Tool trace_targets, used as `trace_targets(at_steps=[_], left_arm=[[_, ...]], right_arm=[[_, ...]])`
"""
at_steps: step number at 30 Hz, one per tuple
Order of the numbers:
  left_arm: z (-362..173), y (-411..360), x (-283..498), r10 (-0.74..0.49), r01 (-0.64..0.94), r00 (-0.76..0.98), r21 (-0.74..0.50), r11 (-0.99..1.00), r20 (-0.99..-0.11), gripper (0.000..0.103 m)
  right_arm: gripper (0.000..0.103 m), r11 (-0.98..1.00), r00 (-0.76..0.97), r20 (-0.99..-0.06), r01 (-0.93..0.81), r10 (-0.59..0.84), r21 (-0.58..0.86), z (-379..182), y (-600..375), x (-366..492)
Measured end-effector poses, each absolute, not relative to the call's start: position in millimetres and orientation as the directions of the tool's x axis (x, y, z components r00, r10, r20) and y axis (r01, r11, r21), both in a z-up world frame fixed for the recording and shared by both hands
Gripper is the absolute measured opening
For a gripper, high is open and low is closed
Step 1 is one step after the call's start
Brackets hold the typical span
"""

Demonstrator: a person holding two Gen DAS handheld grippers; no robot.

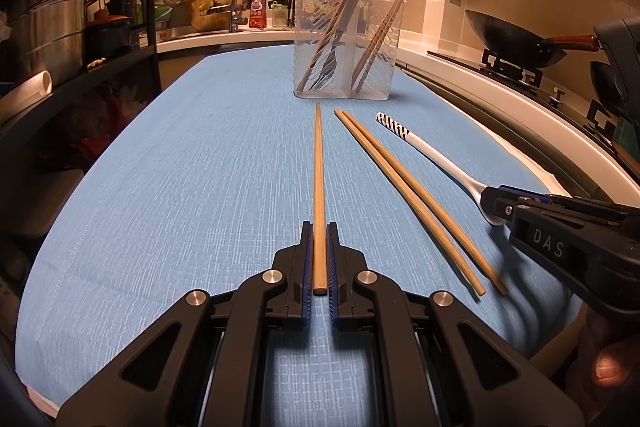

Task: Organize utensils
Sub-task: 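Hold the chopstick in the left tool and the spoon in the right tool, then lift the chopstick and spoon and carry both over the clear holder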

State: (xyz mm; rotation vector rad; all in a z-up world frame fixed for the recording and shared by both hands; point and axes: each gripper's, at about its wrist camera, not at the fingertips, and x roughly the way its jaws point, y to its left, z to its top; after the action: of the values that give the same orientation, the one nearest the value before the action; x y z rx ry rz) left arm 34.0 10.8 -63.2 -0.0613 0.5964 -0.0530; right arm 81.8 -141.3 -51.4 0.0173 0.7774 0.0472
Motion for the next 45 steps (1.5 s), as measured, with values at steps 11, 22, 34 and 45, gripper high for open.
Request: trace_targets(at_steps=[11, 22, 34, 45], left_arm=[[-43, 12, 21, -0.065, 0.041, 0.858, -0.058, 0.997, -0.510, 0.006], [-23, 13, 8, -0.057, 0.050, 0.897, -0.029, 0.998, -0.438, 0.006], [8, 20, -5, -0.069, 0.058, 0.930, -0.041, 0.998, -0.362, 0.006], [72, 43, 9, -0.089, 0.059, 0.944, -0.103, 0.993, -0.316, 0.006]], right_arm=[[0.011, 1.000, 0.751, -0.660, -0.031, 0.024, 0.000, -38, -145, 72], [0.011, 0.999, 0.793, -0.609, -0.020, -0.003, -0.030, -21, -151, 62], [0.011, 0.997, 0.849, -0.529, -0.021, -0.021, -0.074, 11, -155, 51], [0.012, 0.993, 0.878, -0.478, -0.074, 0.022, -0.090, 75, -163, 56]])
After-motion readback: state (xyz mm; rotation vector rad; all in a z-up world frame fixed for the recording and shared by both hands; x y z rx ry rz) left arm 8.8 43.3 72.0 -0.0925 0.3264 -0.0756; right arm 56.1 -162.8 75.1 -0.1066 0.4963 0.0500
